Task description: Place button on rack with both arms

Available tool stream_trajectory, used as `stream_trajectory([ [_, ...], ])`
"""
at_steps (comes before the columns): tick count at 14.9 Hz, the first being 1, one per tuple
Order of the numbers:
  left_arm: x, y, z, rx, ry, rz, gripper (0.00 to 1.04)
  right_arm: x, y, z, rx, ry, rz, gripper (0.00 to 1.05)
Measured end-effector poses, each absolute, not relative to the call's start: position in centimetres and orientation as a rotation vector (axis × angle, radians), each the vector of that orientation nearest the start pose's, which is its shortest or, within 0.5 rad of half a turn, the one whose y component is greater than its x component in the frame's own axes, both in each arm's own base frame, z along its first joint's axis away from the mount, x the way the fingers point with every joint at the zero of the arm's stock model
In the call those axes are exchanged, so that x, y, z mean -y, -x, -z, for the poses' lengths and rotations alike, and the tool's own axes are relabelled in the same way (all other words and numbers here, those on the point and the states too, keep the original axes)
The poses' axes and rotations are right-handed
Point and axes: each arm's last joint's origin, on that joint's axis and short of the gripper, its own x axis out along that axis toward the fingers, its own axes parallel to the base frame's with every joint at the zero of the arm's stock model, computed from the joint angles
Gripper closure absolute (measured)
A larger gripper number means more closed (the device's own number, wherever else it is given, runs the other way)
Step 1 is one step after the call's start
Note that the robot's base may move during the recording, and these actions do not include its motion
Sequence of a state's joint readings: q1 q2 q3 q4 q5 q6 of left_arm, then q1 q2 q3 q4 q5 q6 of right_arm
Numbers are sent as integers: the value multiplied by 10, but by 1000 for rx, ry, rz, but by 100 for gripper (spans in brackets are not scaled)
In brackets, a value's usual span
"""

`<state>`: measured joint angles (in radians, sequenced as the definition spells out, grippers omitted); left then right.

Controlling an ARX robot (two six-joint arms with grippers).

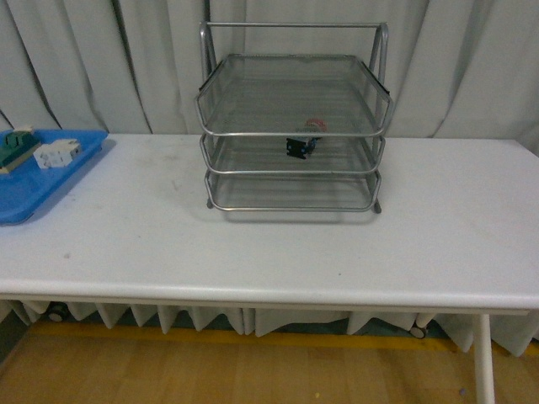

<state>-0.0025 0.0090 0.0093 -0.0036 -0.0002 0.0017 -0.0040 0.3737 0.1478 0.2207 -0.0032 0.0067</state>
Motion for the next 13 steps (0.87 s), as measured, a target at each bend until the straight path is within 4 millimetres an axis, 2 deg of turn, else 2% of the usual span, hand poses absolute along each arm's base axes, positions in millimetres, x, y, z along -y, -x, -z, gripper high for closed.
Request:
stream_trajectory([
  [4,0,-98,-166,-3,-2,2,7,0,-116,-189,-2,-7,1,103],
  [13,0,-98,-166,-3,-2,2,7,0,-105,-171,-8,-7,1,103],
])
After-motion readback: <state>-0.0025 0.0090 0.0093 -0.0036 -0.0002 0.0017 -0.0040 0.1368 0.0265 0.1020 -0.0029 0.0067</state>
